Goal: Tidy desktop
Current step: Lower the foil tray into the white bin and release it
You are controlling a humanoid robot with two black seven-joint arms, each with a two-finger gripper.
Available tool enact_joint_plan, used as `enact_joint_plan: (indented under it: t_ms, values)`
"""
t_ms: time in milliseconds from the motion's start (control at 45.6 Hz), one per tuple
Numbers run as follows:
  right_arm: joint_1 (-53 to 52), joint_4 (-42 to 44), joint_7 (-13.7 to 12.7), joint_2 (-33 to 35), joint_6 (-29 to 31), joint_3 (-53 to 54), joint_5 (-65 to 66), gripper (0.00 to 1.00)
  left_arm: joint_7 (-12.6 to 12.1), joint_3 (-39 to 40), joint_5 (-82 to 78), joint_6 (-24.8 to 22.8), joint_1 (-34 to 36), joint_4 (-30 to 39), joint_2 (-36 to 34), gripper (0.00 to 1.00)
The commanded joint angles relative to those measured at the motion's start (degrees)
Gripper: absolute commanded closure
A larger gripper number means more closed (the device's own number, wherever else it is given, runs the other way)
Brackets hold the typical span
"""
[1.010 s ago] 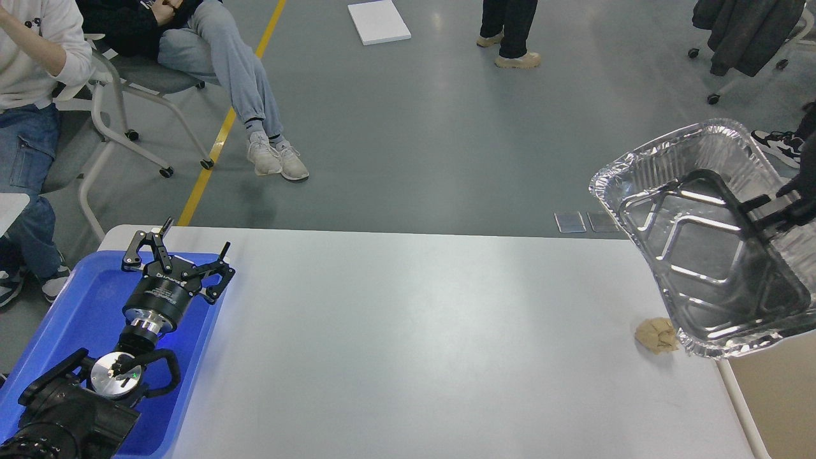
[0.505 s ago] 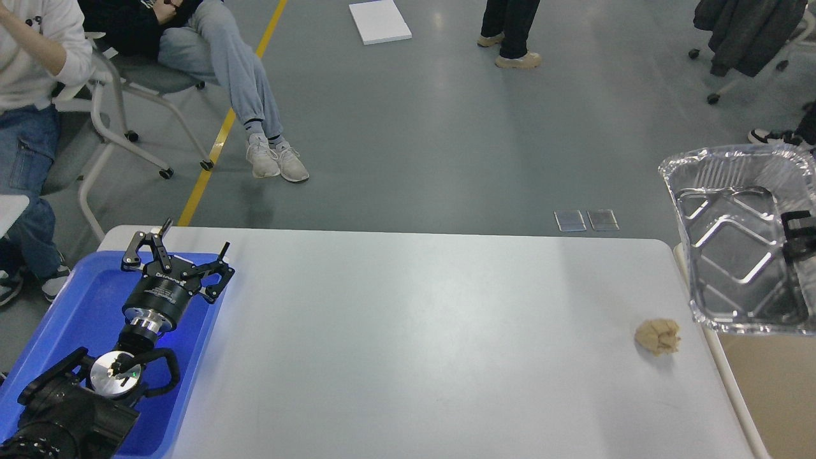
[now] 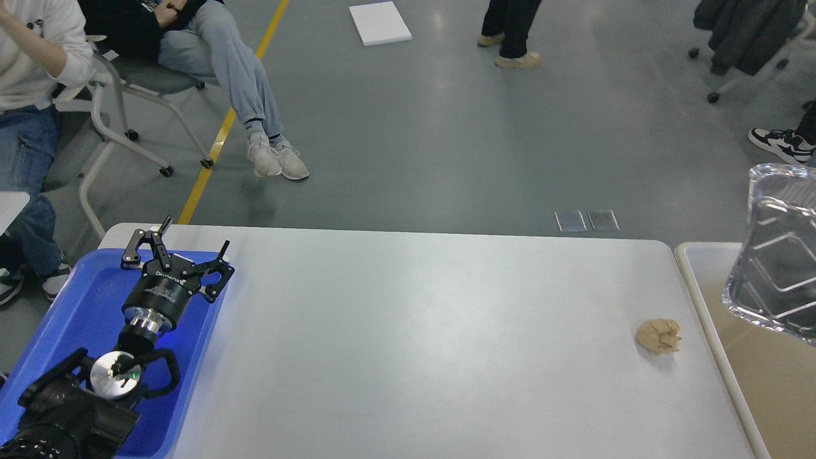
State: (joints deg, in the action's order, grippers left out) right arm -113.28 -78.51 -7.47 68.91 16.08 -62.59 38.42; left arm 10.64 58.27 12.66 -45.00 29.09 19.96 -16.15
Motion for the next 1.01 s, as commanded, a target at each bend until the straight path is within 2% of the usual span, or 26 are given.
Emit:
enact_joint_plan:
  t_ms: [0,154,351,505,812,988]
  values:
    - [18.16,8.01,0.09,2.02,-7.11,10.37,-0.54,1.0,0.0,0.0,0.0,0.0,0.0,-0.01,-0.02,0.0]
    - [27.31,14.51,0.17,1.05,-7.56,16.08,-7.56,1.0,0.0,0.0,0.0,0.0,0.0,-0.01,-0.02,0.0]
    - [37.33,25.59,0.44,-3.34,-7.64,20.3,-15.47,1.0,0.0,0.0,0.0,0.0,0.0,-0.01,-0.02,0.0]
    - [43.83,30.78,0.61,-5.98,-7.82,24.26,-20.92,1.0,0.0,0.0,0.0,0.0,-0.09,-0.01,-0.02,0.0]
    - [54.21,36.76,0.61,-14.5,-15.64,28.57,-27.69,1.0,0.0,0.0,0.0,0.0,0.0,-0.01,-0.02,0.0]
    - [59.39,44.57,0.61,-21.27,-18.37,30.41,-31.91,1.0,0.0,0.0,0.0,0.0,0.0,-0.01,-0.02,0.0]
